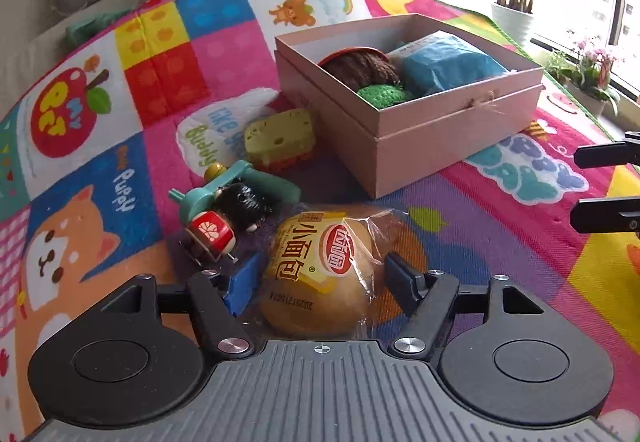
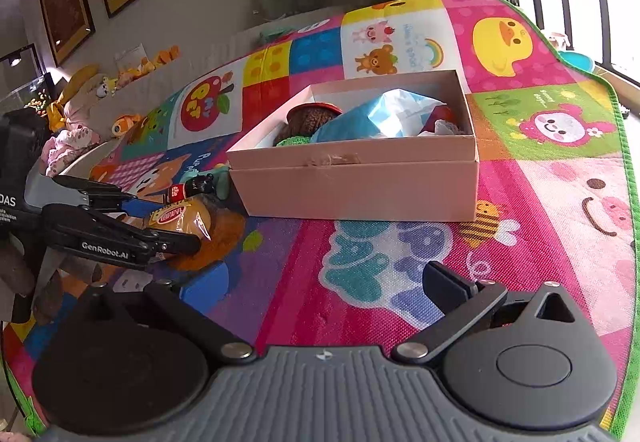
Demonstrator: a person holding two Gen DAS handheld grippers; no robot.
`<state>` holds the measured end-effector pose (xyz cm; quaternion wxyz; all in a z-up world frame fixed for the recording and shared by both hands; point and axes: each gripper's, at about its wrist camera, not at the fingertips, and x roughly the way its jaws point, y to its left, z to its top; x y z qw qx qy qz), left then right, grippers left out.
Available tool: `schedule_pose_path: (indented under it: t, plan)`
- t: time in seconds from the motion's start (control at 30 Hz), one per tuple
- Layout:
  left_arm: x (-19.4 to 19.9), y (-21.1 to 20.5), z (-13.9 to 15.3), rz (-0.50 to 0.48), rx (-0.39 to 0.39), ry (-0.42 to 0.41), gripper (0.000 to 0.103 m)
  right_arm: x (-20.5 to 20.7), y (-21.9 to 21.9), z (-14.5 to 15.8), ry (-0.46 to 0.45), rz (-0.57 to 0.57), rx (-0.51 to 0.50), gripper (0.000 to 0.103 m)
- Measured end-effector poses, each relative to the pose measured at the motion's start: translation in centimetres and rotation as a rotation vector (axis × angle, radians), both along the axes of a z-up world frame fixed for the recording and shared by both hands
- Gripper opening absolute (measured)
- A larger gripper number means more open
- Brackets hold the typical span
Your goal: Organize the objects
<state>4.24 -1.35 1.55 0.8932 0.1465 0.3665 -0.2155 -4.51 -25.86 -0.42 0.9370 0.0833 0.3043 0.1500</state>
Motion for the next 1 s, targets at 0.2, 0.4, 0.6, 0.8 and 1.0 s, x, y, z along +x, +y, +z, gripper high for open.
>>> schedule_pose_path:
  t: [0.2,0.4,0.6,0.8,1.0]
  plan:
    - [-2.2,3.5,0.9,0.102,-0.171,0.009,0.062,0.3,0.6,-0.1,0.022,-0.005,-0.048,0.103]
    - [-5.2,10.9,0.8,0.377,-0.329,-0.048,0.062,0.9,4.4,0.6,0.033,0.128,-0.102,0.103]
    - [-5.8,15.8,-0.7,0.613,-0.590,-0.129,0.060,2.2,12.6,2.3,-0.043,0.302,-0.209,0.086]
    - [-6.8,16.3,-0.6,0.655,-0.626,-0.203,0.060,5.5,18.6,2.4,-0.098,0.346,-0.309,0.079]
    - [-7.0,16.4,-0.8,0.643,-0.646,-0.197,0.060,10.3,23.3,1.0,-0.155,0.316,-0.437,0.078]
